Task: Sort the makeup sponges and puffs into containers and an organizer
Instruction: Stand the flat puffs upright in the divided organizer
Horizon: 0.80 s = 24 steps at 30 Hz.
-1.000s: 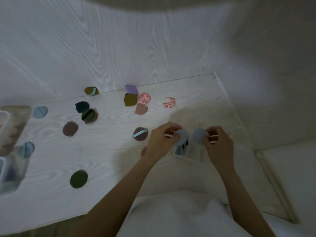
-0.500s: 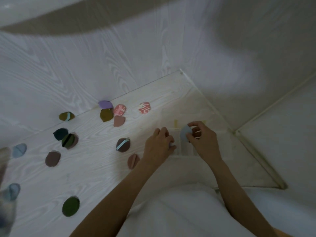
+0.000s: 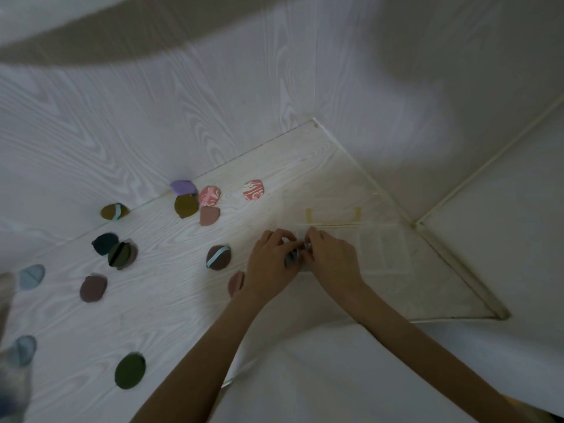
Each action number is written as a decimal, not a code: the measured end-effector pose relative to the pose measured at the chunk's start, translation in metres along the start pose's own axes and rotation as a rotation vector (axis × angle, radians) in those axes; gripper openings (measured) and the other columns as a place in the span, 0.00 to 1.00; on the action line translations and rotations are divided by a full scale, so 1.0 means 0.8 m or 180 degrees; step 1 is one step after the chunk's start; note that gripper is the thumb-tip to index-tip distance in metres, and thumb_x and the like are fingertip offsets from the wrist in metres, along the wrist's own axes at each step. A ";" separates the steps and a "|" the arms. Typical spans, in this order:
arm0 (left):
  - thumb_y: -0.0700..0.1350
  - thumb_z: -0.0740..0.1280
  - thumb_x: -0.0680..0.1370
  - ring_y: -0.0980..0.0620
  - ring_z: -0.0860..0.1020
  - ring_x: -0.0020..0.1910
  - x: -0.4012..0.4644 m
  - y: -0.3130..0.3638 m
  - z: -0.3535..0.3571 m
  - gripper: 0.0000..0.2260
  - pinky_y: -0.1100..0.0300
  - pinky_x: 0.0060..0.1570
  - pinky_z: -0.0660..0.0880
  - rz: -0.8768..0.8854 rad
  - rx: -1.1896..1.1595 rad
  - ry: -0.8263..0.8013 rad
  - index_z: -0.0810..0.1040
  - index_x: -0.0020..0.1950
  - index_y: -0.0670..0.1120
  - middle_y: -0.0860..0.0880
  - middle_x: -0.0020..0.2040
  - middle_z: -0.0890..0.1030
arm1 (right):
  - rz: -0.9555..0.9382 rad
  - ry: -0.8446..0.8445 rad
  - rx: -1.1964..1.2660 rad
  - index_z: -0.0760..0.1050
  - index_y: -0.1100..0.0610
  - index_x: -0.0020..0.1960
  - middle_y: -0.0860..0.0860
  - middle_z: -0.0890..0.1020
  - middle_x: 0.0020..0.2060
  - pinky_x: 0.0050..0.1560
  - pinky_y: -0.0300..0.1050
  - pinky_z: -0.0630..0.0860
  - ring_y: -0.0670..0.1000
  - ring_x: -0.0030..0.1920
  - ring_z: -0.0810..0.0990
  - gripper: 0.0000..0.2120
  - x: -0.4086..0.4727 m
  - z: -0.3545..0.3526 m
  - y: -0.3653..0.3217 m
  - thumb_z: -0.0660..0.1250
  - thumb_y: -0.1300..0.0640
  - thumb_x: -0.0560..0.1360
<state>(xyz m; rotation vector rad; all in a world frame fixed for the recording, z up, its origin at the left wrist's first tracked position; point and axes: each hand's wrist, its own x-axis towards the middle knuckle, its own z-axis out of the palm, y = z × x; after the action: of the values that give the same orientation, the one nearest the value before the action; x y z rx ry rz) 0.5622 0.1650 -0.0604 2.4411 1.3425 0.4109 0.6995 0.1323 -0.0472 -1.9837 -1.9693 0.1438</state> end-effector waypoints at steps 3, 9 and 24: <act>0.53 0.61 0.72 0.46 0.75 0.47 0.000 -0.006 -0.002 0.16 0.53 0.45 0.73 0.0094 -0.0095 -0.0156 0.81 0.53 0.48 0.49 0.51 0.79 | 0.0161 -0.0281 0.0005 0.73 0.57 0.44 0.51 0.80 0.32 0.27 0.42 0.69 0.53 0.29 0.79 0.11 0.002 0.007 0.005 0.69 0.49 0.73; 0.57 0.62 0.70 0.48 0.74 0.55 -0.012 -0.022 -0.002 0.21 0.51 0.54 0.72 0.0007 -0.0258 -0.0236 0.77 0.58 0.49 0.50 0.56 0.79 | 0.0179 -0.0794 -0.0031 0.75 0.54 0.51 0.52 0.82 0.43 0.37 0.44 0.69 0.53 0.42 0.80 0.11 -0.003 0.012 0.006 0.58 0.49 0.79; 0.51 0.62 0.76 0.54 0.73 0.53 -0.048 -0.035 -0.030 0.14 0.69 0.54 0.66 -0.0146 -0.0681 0.0301 0.78 0.59 0.48 0.50 0.55 0.79 | -0.0275 -0.0407 0.0777 0.81 0.57 0.46 0.53 0.78 0.44 0.35 0.40 0.68 0.50 0.37 0.76 0.04 0.004 -0.023 0.008 0.67 0.59 0.75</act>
<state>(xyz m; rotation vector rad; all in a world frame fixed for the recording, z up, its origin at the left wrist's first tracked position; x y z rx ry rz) 0.5115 0.1496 -0.0540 2.2369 1.3156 0.6311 0.7116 0.1323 -0.0314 -1.7704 -2.0024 0.4768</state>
